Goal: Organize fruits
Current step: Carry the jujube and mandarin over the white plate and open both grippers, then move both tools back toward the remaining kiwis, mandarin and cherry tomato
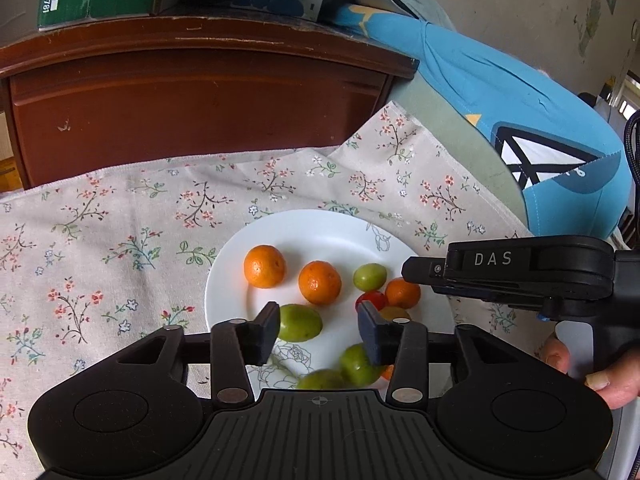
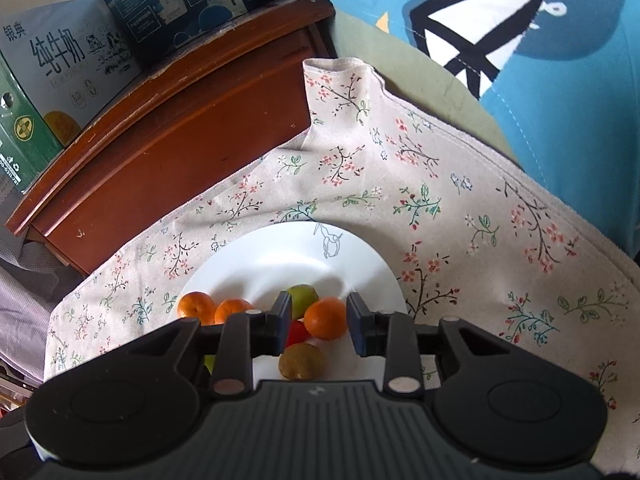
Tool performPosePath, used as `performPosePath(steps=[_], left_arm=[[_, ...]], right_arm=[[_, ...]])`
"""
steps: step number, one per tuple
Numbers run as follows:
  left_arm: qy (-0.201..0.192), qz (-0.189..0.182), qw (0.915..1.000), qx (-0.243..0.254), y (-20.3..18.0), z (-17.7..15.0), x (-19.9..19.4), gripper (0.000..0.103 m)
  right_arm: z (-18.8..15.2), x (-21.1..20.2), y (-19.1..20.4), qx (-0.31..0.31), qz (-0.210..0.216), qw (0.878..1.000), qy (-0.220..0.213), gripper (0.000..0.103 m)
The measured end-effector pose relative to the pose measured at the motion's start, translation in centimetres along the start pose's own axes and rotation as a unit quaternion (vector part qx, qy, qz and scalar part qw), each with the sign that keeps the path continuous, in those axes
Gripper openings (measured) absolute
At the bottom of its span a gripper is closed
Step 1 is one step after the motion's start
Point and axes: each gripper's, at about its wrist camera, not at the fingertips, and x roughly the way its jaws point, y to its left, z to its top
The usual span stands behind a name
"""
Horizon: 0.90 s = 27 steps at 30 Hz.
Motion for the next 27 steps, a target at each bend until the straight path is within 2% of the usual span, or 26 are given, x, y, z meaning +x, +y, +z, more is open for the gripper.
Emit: performPosePath(steps=[1,2,4,7,16,27], left_arm=[[-0.003,0.006,1.0000,-0.003,0.0,0.2,-0.3,0.058],[-0.007,0.010,0.9999,-0.005,0.1,0.4,-0.6,0.062],[-0.014,0.013,0.9998,-0.006,0.3,0.9,-1.3,0.062],[-0.015,0.027,0.9995,-0.012,0.6,1.3,-2.4,0.070],[-0.017,0.055,0.9983,-0.010,2.1,1.9,-6.0,0.071],[-0.016,0.092,0.9955,-0.017,4.3,0.6,-9.6,0.072]], right_arm=[[0.1,-0.1,0.1,0.001,0.003,1.000,-0.001,0.032],[0.1,-0.3,0.1,0.002,0.005,1.000,-0.002,0.033],[0.2,-0.5,0.3,-0.002,0.011,1.000,-0.005,0.034],[0.2,-0.8,0.8,-0.014,0.014,1.000,-0.010,0.039],[-0.7,-1.7,2.1,-0.052,0.030,0.998,-0.010,0.041],[-3.2,-3.5,4.1,-0.104,0.054,0.993,-0.008,0.041]])
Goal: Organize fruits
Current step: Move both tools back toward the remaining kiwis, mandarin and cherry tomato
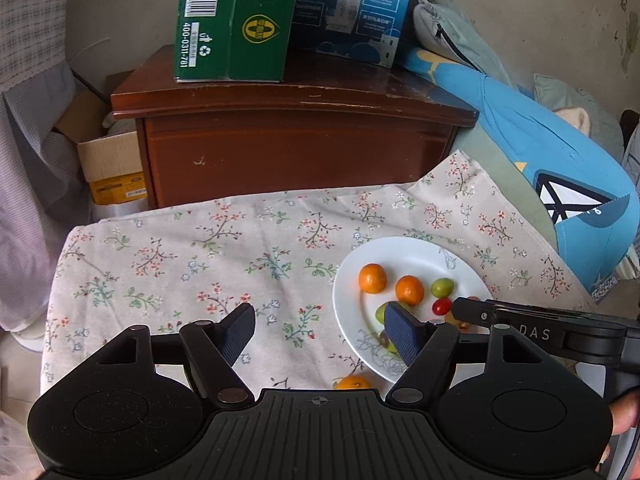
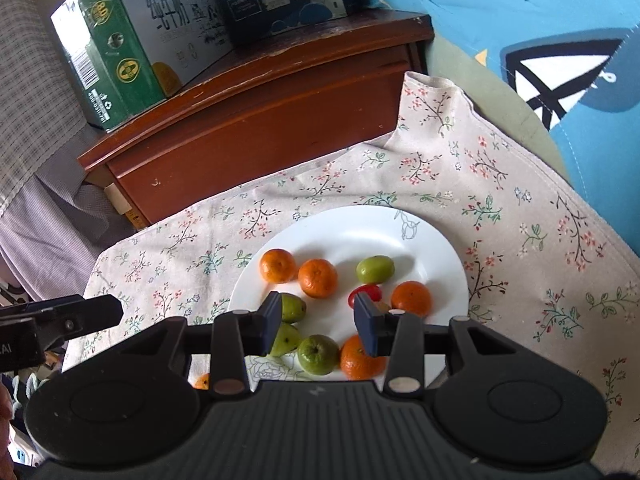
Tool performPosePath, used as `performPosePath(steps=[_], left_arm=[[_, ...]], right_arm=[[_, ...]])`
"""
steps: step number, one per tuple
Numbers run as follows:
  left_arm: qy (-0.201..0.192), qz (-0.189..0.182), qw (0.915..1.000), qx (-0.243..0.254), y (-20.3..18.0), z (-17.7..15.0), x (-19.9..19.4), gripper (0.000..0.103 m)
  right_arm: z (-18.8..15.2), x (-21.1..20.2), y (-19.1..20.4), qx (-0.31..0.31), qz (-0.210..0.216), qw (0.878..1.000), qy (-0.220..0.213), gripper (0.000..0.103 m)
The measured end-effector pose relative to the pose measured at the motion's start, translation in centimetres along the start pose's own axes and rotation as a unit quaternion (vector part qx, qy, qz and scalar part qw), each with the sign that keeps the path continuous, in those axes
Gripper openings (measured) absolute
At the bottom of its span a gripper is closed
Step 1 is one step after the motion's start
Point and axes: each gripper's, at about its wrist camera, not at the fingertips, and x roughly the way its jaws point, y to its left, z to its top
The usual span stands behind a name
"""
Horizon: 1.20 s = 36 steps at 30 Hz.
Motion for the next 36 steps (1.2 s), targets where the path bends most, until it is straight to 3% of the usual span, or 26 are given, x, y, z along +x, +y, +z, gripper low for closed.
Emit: performPosePath(steps=[19,30,36], left_arm=[[0.049,0.032,0.9983,0.001,3.5,-4.0,-0.2,0.073],[0.052,0.062,0.9967,0.003,5.6,-5.5,0.0,0.073],[0.053,0.060,0.9965,0.026,5.9,-6.2,0.1,0.073]], right_arm=[[-5.0,-1.2,3.1,-0.024,0.038,0.998,0.039,0.041],[-7.8,-0.4,5.7,-0.077,0.054,0.994,0.062,0.041],[-8.7,0.5,6.6,-0.092,0.057,0.991,0.075,0.041]])
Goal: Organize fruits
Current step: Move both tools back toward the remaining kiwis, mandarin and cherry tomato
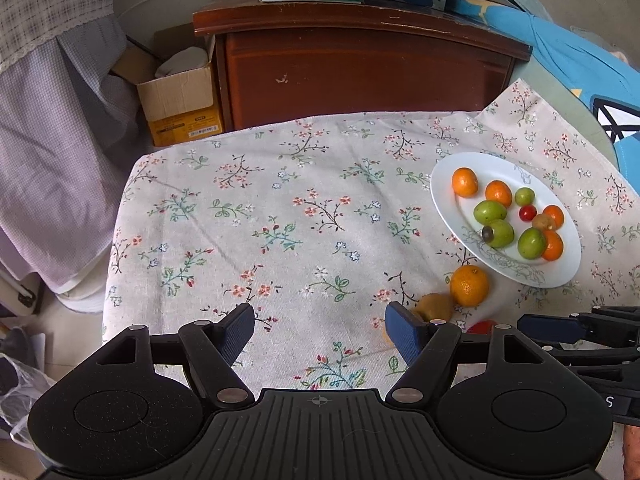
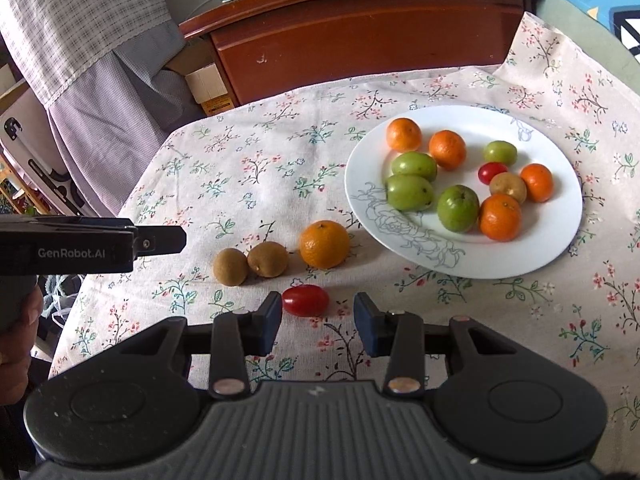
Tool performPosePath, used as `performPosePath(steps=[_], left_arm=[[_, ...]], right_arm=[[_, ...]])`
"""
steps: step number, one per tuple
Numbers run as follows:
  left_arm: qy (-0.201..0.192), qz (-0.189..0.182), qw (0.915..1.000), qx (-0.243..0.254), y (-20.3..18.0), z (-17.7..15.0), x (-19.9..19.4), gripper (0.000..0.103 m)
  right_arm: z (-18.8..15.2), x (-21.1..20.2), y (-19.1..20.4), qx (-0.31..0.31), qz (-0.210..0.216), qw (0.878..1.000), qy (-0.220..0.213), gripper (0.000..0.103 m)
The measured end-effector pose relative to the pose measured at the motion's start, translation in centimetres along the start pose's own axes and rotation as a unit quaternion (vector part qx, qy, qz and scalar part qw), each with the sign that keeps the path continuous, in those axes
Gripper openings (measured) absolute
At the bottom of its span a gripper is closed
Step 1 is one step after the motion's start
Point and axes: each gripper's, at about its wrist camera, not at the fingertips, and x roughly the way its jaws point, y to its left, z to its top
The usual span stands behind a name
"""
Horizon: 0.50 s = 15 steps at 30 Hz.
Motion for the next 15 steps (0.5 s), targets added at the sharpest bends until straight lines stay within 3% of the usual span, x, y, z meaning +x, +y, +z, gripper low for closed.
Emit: performPosePath(steps=[5,12,15], left_arm=[[0.004,0.004,0.9994,0.034,0.0,-0.7,0.3,0.073],[0.013,-0.025,0.9972,0.069,-0.7,-1.4,0.7,0.073],[0.012,-0.038,0.9953,0.088,-1.4,-1.7,0.9,0.073]], right_arm=[[-0.2,0.7,0.6,-0.016,0.002,1.000,0.001,0.041],[-0.2,1.5,0.9,-0.025,-0.006,1.000,-0.003,0.039],[-0.2,1.6,1.0,-0.031,-0.009,0.999,-0.005,0.031]])
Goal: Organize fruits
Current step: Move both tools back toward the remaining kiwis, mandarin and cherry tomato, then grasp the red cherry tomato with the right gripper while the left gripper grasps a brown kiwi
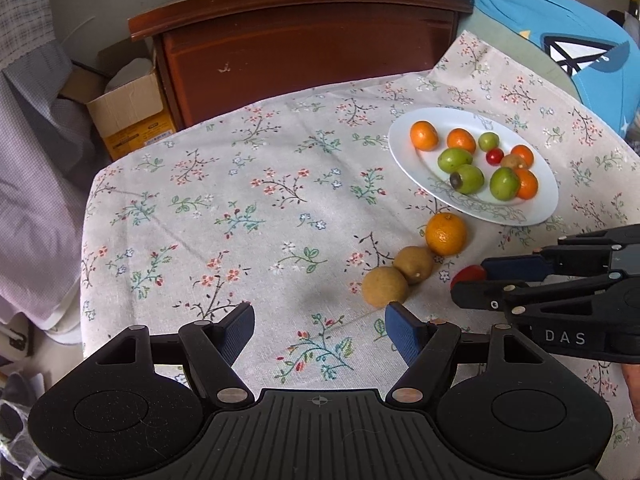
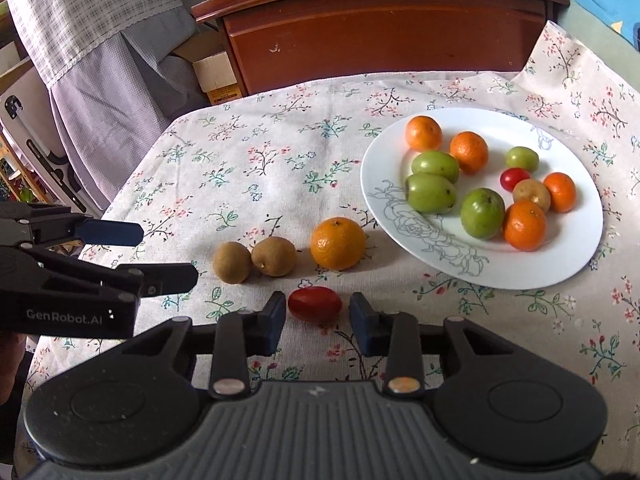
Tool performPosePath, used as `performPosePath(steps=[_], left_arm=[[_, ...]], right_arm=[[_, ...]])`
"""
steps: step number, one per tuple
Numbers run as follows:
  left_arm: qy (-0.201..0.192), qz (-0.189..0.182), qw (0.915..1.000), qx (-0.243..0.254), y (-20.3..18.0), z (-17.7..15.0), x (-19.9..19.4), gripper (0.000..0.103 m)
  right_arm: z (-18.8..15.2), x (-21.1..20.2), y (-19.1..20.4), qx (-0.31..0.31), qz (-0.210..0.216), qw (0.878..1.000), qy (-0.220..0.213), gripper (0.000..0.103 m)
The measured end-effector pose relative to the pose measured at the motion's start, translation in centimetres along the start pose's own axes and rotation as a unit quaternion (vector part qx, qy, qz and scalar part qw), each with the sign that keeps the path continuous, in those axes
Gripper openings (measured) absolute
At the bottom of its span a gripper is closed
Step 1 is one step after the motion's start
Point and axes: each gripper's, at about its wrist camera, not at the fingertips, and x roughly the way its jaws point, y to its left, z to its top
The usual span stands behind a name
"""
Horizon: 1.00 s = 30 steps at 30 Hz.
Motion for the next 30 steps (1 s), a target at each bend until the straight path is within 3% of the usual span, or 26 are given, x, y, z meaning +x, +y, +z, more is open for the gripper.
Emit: performPosePath(steps=[16,21,23,28,30], left_arm=[[-0.026,-0.061,0.9965,0.052,-2.2,0.1,1.8,0.071],[-0.021,-0.071,0.9960,0.050,-1.8,0.3,2.7,0.064],[-0.015,-0.070,0.9961,0.052,-1.6,0.3,3.1,0.053],[-0.016,-0.078,0.9955,0.051,-1.7,0.5,3.2,0.051],[-0.018,-0.081,0.9948,0.059,-2.0,0.5,3.2,0.042]], right_arm=[[1.1,-1.4,-1.6,0.048,-0.007,0.999,-0.016,0.029],[1.3,-1.5,-1.6,0.052,-0.007,0.998,-0.018,0.030],[1.2,-1.5,-1.7,0.054,-0.008,0.998,-0.019,0.030],[1.4,-1.4,-1.8,0.063,-0.007,0.998,-0.017,0.030],[1.4,-1.4,-1.9,0.066,-0.007,0.998,-0.017,0.030]])
